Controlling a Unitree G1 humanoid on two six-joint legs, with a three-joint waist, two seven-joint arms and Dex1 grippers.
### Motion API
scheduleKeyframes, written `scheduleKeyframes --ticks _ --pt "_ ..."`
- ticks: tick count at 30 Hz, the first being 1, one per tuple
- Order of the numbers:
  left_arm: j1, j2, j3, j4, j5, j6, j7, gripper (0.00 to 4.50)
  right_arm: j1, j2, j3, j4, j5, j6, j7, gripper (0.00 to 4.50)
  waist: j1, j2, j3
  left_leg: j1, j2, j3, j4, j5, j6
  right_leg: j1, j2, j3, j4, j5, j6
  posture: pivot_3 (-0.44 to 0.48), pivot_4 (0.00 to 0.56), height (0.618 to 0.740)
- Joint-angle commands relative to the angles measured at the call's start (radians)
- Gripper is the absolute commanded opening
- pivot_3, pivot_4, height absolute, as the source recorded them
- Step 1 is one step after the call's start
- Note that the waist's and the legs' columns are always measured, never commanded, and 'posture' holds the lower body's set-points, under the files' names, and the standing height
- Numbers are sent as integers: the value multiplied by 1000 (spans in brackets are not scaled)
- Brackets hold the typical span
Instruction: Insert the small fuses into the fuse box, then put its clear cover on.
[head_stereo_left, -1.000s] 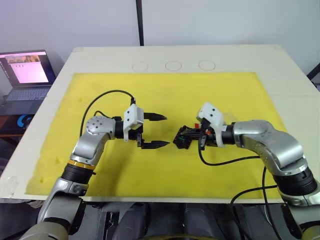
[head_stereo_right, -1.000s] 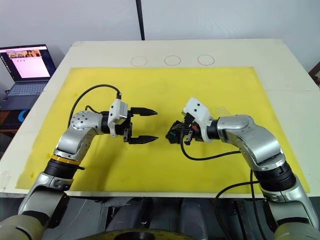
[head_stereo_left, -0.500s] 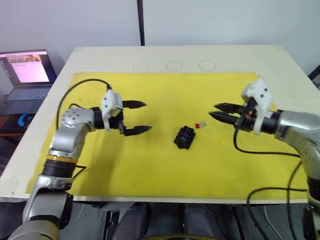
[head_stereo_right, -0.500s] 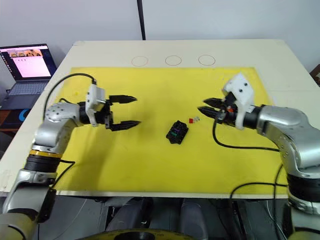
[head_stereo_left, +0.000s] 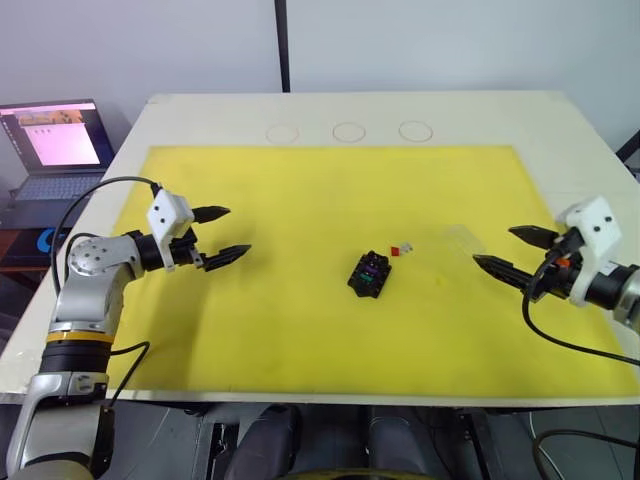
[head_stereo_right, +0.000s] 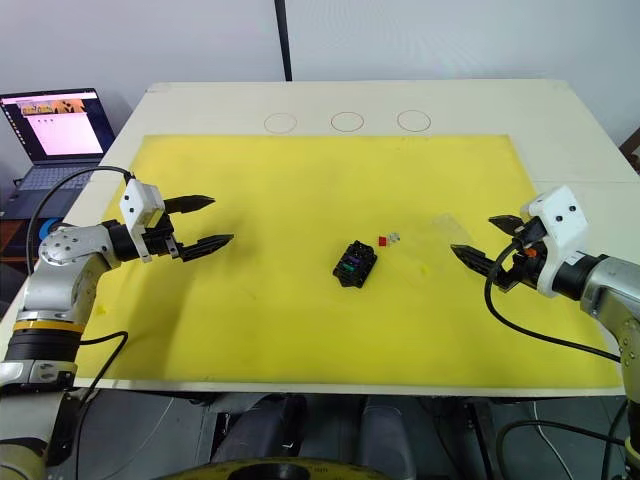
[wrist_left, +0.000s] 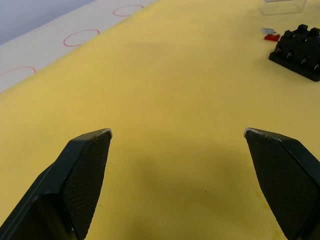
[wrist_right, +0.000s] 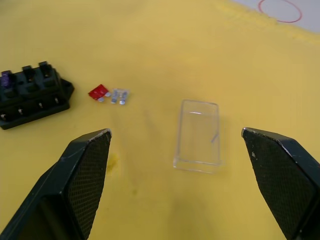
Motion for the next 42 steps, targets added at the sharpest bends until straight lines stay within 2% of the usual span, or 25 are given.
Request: scheduleKeyframes --ticks 1,5,9,13,18,24,28,42 --pt "-9 13 17 -68 -30 18 -15 4500 -51 3 -30 -26 84 56 -12 4452 -2 0 0 0 0 0 0 0 0 0 0 0 0 0 0 0 150 740" --pt "-49 9 2 -200 -127 134 -69 4500 -157 86 -100 -57 405 376 -128 4452 -2 -1 0 0 1 -1 0 0 0 0 0 0 0 0 0 0 150 740" --pt "-104 -12 -52 -306 -169 173 -126 4500 -297 268 -163 60 669 594 -421 4452 0 -1 0 0 0 -2 0 0 0 0 0 0 0 1 -1 0 150 740" --pt "-109 -35 -126 -390 -171 150 -195 4500 -351 378 -158 179 746 659 -627 4452 -1 0 0 0 0 -1 -1 0 0 0 0 0 -1 1 -1 0 150 740" --pt "-108 -80 -162 -422 -176 157 -193 4500 -388 428 -146 292 791 651 -759 4452 -5 0 0 0 0 0 0 0 0 0 0 1 0 1 -1 0 150 740" --pt "-112 -100 -163 -388 -150 145 -174 4500 -410 454 -118 385 783 625 -812 4452 -13 0 0 0 0 0 0 0 0 0 1 1 0 1 -1 0 150 740" --pt "-110 -105 -157 -372 -147 144 -151 4500 -403 451 -81 405 756 606 -795 4452 -23 0 0 0 0 1 0 0 0 0 1 0 0 1 -1 0 150 740" --pt "-105 -98 -161 -361 -150 147 -154 4500 -456 503 -71 530 784 562 -813 4452 -30 0 0 0 1 0 0 0 0 0 1 0 0 1 -1 0 150 740"
